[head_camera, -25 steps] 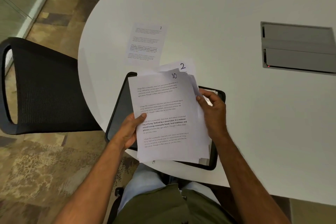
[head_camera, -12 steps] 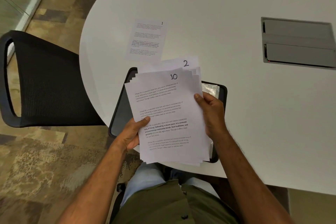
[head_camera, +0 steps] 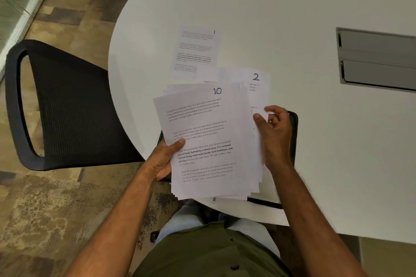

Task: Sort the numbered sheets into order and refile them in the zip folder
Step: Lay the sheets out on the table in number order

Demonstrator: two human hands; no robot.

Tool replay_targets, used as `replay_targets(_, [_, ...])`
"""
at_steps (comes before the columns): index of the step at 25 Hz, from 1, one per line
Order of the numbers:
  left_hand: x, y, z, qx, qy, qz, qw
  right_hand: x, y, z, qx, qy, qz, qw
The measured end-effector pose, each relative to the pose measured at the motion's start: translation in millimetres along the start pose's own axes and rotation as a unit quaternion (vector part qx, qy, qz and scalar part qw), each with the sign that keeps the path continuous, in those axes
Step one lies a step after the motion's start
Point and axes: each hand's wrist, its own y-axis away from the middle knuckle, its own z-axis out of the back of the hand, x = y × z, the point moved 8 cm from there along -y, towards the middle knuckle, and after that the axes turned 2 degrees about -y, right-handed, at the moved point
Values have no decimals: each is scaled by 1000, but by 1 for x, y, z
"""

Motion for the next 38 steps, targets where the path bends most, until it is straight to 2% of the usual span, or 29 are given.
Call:
replay_targets(3, [-9,-8,12,10,-10,2,1000,3,-2,-17,26,-2,-4,1000])
replay_targets(9, [-14,-13,28,10,-55,26,998,6,-1,-34,73,69,12,995])
replay_targets(13, [-20,-20,30,-29,-111,-5,993,-2,-6,-29,26,68,15,997])
replay_targets(16, [-27,-25,36,-46,-110,-18,993,-9,-14,-17,-31,57,10,998])
replay_targets(21, [-32,-29,48,-54,-105,3,993,-18,-33,22,-139,64,20,988])
replay_targets(25, [-33,-34,55,-63,-100,18,993,-39,-53,42,-177,51,-24,983])
replay_targets(30, [-38,-48,59,-77,-91,35,992,-45,-66,22,-117,54,-32,991])
replay_targets(34, [-50,-64,58,-83,-85,39,992,-65,-81,5,-51,67,-81,993])
replay_targets(38, [-63,-87,63,-91,-93,43,991,-67,-113,4,-88,97,-71,989])
